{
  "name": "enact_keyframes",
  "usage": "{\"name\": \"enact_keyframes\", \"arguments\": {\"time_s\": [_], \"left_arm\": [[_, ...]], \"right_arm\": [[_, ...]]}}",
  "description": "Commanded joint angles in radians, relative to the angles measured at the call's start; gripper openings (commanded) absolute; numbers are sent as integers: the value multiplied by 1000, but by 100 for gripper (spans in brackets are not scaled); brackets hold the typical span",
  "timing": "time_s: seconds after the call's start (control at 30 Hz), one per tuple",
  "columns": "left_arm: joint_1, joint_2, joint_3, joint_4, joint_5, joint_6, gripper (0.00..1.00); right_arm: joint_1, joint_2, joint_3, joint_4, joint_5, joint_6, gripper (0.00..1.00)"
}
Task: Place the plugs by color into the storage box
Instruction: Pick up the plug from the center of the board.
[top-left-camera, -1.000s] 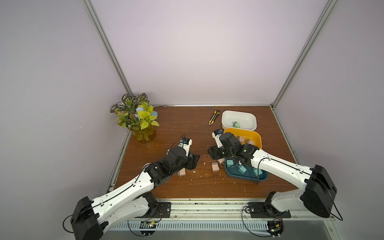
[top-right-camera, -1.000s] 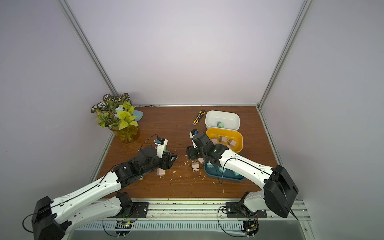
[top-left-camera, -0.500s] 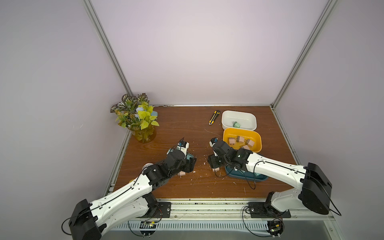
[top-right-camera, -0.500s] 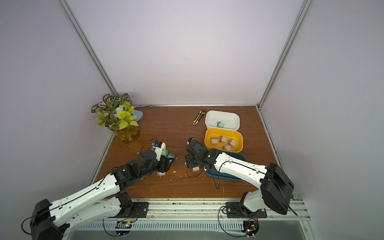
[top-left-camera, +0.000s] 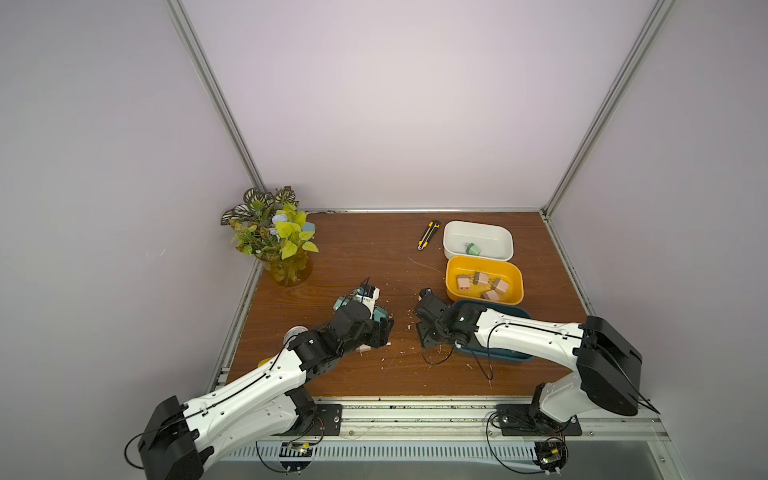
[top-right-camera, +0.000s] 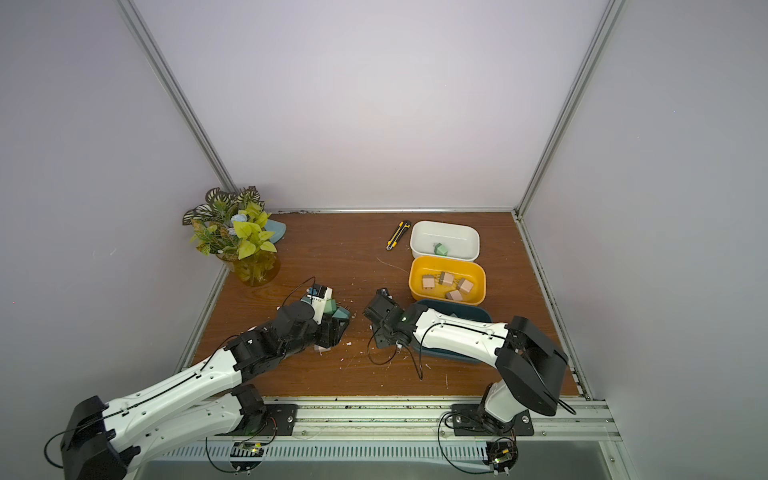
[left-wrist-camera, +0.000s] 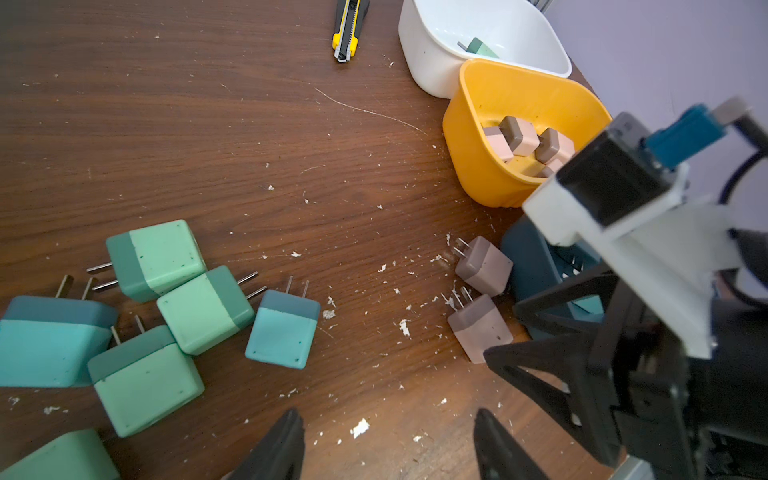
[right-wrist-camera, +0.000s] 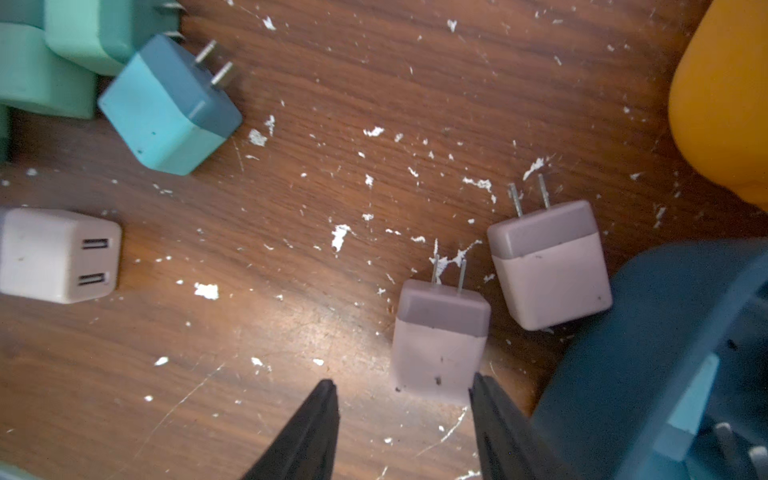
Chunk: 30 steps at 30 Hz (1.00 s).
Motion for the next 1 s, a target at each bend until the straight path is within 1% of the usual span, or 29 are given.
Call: {"name": "enact_keyframes", "arguments": {"time_s": [0.0, 0.27, 0.47, 0.57, 0.97], "left_arm": [[6, 10, -2, 16, 8, 19, 66], [5, 7, -7, 19, 10, 16, 66], [5, 7, -5, 19, 10, 17, 67], [5, 7, -4, 18, 8, 18, 66], [5, 8, -8, 23, 14, 15, 67]], "right_arm": [[10, 29, 23, -47, 52, 24, 57], [14, 82, 33, -52, 68, 31, 57], [16, 109, 44, -35, 60, 24, 51], [16, 122, 53, -34, 61, 19, 50], [16, 186, 93, -33, 76, 11, 55]]}}
